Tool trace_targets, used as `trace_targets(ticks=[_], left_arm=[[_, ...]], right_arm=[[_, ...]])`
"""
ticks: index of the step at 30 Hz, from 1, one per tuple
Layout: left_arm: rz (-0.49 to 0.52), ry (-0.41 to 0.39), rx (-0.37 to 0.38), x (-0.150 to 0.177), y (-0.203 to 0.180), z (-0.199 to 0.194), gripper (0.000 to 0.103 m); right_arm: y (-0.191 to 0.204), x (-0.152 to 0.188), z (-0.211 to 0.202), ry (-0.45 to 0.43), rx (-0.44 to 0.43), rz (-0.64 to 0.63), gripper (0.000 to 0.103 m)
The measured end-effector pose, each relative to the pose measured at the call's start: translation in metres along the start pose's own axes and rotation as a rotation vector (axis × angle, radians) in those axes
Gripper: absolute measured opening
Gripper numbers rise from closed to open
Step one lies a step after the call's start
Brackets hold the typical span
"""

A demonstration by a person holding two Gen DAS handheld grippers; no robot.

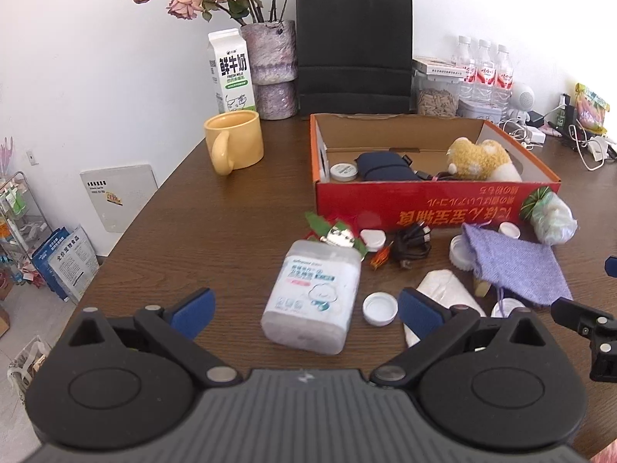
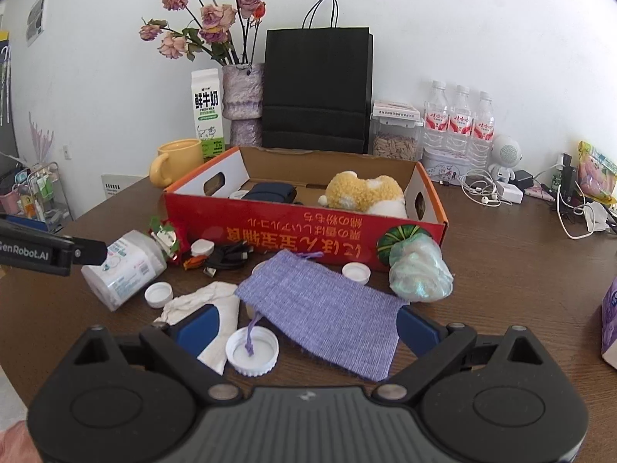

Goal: Organize objects
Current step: 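Move both grippers back out of the box toward the table items, then grasp the white bottle cap with the right gripper while the left gripper grasps the cotton-bud container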

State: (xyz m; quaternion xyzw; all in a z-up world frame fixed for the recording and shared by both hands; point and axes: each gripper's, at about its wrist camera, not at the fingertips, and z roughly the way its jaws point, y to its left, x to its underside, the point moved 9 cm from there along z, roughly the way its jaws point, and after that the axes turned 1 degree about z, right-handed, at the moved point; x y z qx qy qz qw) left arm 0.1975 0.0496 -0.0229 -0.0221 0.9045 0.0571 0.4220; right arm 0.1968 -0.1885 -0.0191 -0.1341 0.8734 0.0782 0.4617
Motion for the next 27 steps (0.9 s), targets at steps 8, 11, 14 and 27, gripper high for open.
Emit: trace_targets(ticks=[8, 11, 14, 27], left_arm=[[-0.039, 0.048, 0.01, 0.024, 0.018, 0.01, 0.103], [-0.04, 0.056, 0.018, 0.028, 0.019, 0.014, 0.103], [-0.042, 0.065, 0.023, 0.029, 0.018, 0.019, 0.103], [-0.046, 0.094, 0.017, 0.027, 0.017, 0.041, 0.103]], right_arm=[[0.011, 0.031, 0.019, 0.092, -0.014, -0.007, 0.099], [0.013, 0.034, 0.022, 0.099, -0.02, -0.01, 0.099], [0.014, 0.035, 0.023, 0.101, -0.019, -0.008, 0.099], [0.016, 0.038, 0.037, 0.115, -0.058, 0.007, 0.068]])
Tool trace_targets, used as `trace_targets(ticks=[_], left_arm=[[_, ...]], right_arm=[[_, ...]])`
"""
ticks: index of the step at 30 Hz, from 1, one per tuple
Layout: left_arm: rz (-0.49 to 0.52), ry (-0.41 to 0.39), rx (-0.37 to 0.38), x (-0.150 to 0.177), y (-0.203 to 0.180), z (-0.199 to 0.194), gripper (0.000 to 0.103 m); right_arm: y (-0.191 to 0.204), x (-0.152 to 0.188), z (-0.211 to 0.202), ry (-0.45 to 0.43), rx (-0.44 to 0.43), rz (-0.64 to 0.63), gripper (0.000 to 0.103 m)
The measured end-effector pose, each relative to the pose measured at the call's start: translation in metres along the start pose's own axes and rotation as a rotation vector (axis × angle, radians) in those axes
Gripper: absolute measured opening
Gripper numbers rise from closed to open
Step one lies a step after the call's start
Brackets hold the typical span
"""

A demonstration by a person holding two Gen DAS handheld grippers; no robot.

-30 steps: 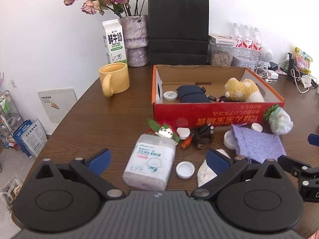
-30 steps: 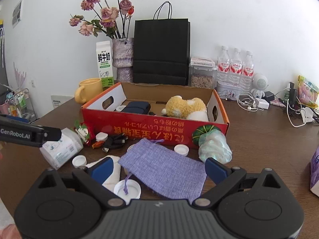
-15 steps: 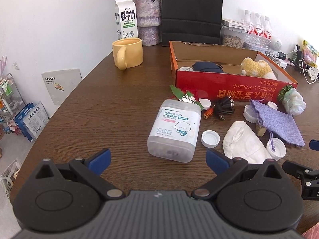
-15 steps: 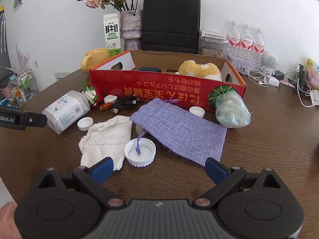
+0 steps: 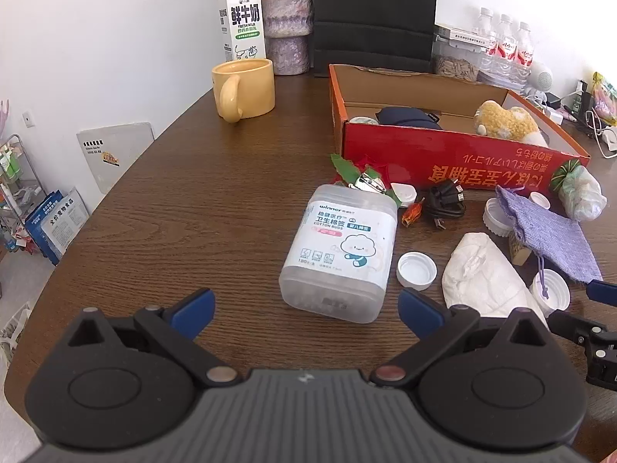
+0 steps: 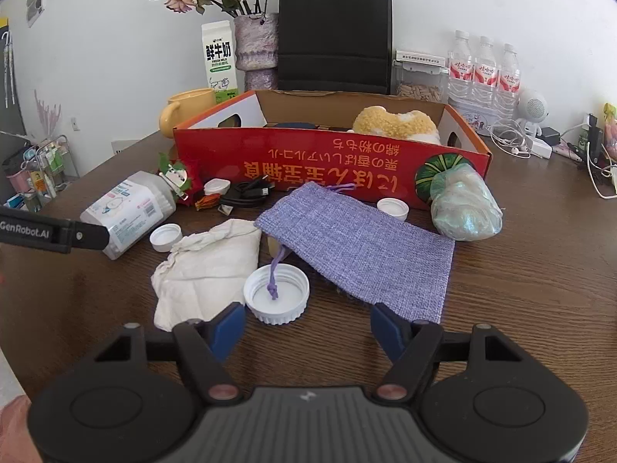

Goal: Organize objects
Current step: 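Grasp the white bottle cap with the right gripper while the left gripper grasps the cotton-bud container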

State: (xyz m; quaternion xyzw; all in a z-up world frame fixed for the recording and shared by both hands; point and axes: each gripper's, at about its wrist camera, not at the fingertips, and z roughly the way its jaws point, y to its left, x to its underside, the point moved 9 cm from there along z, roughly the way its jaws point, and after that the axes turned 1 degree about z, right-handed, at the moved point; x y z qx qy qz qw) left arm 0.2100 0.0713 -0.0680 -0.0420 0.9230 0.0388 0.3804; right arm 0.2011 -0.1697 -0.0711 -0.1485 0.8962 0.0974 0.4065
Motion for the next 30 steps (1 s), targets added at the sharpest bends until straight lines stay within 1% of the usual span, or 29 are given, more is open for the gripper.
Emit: trace_targets(ticks=[3, 10, 12, 14, 16, 30], left_arm=[[-0.003, 0.005, -0.004, -0.003, 0.0, 0.005, 0.103], [-0.002, 0.014, -0.002, -0.009, -0.001, 0.017, 0.103], [-0.002, 0.017, -0.004, -0.01, -0.001, 0.022, 0.103], [-0.003, 0.02, -0.002, -0.012, -0.002, 0.026, 0.103], [-0.006, 0.025, 0.0, -0.012, -0.003, 0.03, 0.103], [-0.002, 0.04, 0.005, -0.013, -0.006, 0.046, 0.103]], right_arm=[[0.003, -0.001, 0.004, 0.004, -0.016, -0.003, 0.06], [0.004, -0.004, 0.014, 0.003, -0.022, -0.006, 0.053], [0.004, -0.006, 0.015, -0.003, -0.022, -0.01, 0.045], [0.004, -0.006, 0.016, -0.008, -0.027, -0.012, 0.043], [0.004, -0.007, 0.016, -0.016, -0.028, -0.019, 0.037], [0.004, -0.007, 0.017, -0.027, -0.028, -0.017, 0.036]])
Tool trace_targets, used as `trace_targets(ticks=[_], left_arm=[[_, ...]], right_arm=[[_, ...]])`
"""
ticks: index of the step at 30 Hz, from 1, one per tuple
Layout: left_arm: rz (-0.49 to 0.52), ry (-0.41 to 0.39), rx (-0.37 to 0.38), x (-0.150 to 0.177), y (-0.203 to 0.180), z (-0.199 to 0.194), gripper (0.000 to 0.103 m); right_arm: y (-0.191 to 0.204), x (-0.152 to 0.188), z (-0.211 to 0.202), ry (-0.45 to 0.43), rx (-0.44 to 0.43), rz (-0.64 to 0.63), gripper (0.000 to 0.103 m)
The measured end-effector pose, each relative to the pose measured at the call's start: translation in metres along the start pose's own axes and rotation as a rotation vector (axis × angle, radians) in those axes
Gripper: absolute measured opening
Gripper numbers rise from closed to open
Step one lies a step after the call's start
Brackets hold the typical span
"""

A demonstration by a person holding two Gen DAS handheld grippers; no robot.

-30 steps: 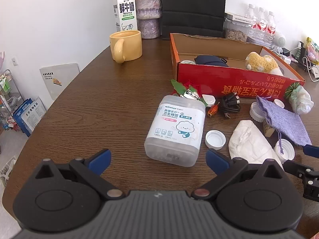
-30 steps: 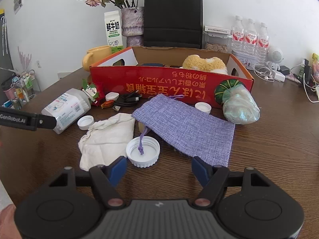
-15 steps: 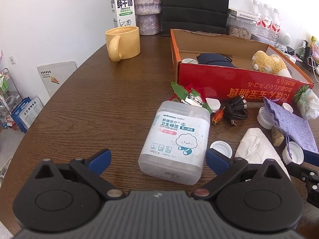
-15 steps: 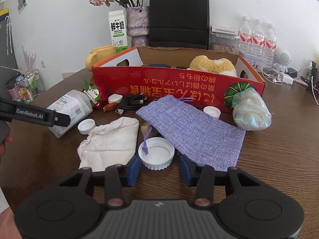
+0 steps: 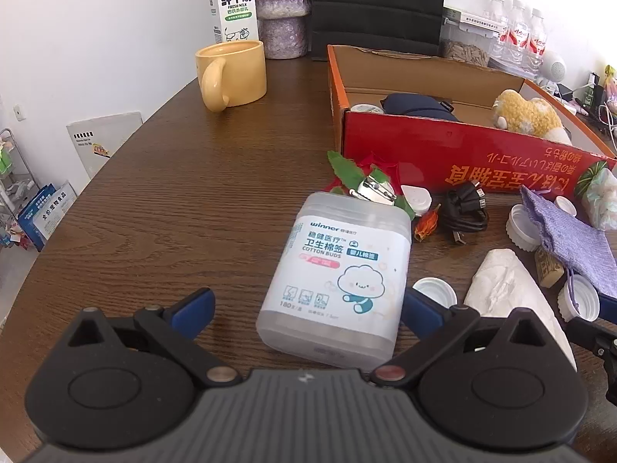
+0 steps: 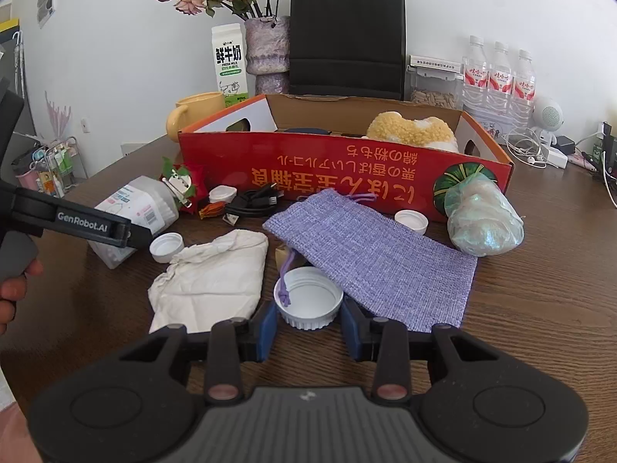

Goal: Organize objects
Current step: 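Grasp the white bottle cap with the right gripper while the left gripper grasps the cotton-bud container, then lift the cotton-bud container into the box with the left gripper while the right gripper carries the cap there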

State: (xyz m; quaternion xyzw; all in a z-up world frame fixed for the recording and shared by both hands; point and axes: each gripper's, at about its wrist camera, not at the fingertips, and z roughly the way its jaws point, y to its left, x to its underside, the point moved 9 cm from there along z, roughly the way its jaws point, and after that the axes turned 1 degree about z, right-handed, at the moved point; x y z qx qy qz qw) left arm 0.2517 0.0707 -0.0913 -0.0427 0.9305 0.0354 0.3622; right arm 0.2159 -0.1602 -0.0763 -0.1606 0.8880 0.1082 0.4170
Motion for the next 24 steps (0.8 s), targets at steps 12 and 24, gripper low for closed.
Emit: trace_targets(ticks=[12, 24], left_arm=[[0.007, -0.016, 0.051, 0.003, -0.011, -0.008, 0.068], [0.025, -0.052, 0.045, 0.003, -0.012, -0.024, 0.066]], right_arm=[[0.001, 0.001, -0.003, 0.007, 0.005, 0.002, 0.035], [0.002, -0.001, -0.013, -0.011, 0.0, 0.004, 0.035]])
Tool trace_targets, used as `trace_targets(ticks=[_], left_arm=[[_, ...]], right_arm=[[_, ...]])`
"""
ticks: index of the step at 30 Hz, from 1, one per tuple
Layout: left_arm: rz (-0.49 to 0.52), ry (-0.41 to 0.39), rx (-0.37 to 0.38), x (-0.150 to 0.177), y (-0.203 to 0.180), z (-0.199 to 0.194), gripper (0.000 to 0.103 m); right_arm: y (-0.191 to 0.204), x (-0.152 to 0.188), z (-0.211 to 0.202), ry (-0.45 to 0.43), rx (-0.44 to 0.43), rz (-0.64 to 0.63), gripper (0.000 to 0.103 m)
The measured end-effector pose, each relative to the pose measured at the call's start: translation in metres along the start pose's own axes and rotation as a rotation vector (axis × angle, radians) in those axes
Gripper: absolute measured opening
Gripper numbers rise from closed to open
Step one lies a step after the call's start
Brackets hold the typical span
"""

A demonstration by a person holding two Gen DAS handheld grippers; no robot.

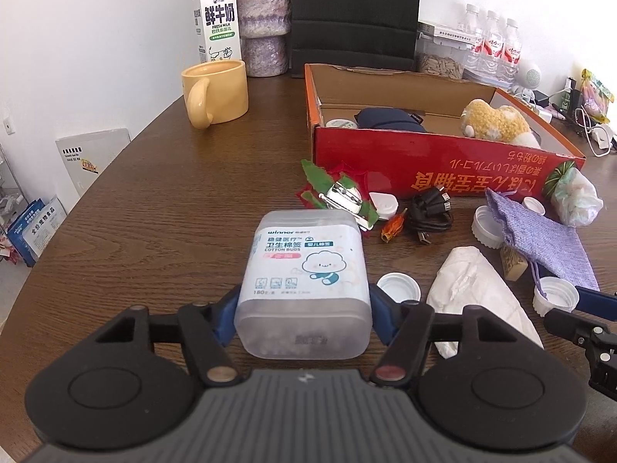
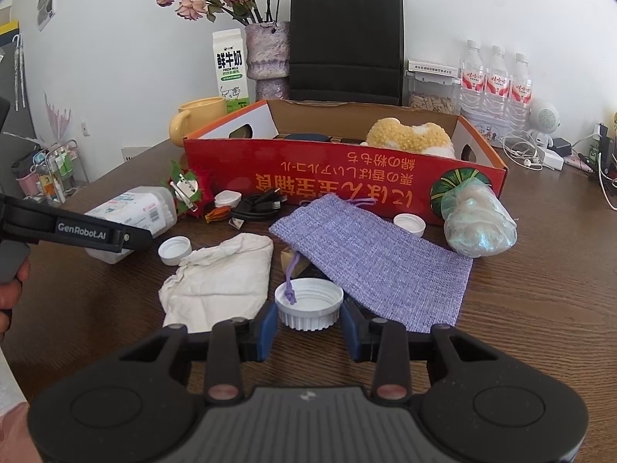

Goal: Organize objects
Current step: 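Lift the cotton-bud container into the box with the left gripper while the right gripper carries the cap there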

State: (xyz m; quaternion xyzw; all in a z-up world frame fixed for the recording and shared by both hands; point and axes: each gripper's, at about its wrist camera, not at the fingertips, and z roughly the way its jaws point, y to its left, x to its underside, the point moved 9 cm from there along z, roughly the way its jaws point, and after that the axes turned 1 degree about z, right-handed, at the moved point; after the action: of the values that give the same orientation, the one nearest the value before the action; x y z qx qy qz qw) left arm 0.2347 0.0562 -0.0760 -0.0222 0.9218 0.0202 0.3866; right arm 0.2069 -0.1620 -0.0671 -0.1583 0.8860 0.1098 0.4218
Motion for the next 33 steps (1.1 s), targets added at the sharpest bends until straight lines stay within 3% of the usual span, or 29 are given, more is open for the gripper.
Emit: trace_targets(ticks=[5, 18, 30, 31, 32, 33], left_arm=[[0.004, -0.017, 0.002, 0.0, -0.002, -0.009, 0.066], [0.017, -0.076, 0.009, -0.005, -0.009, -0.039, 0.066], [0.043, -0.145, 0.048, -0.034, -0.035, -0.054, 0.066], [0.045, -0.151, 0.051, -0.038, -0.038, -0.054, 0.066], [0.044, -0.157, 0.053, -0.041, -0.04, -0.054, 0.066], [0.044, -0.162, 0.055, -0.044, -0.042, -0.054, 0.066]], right_arm=[[0.0, -0.003, -0.008, -0.016, -0.006, 0.004, 0.028], [0.0, -0.009, -0.028, -0.061, -0.006, 0.003, 0.028], [-0.006, -0.038, -0.041, -0.132, 0.002, -0.008, 0.027], [-0.007, -0.041, -0.041, -0.138, 0.0, -0.011, 0.022], [-0.007, -0.045, -0.04, -0.141, -0.006, -0.012, 0.007], [-0.008, -0.049, -0.039, -0.146, -0.01, -0.01, 0.007]])
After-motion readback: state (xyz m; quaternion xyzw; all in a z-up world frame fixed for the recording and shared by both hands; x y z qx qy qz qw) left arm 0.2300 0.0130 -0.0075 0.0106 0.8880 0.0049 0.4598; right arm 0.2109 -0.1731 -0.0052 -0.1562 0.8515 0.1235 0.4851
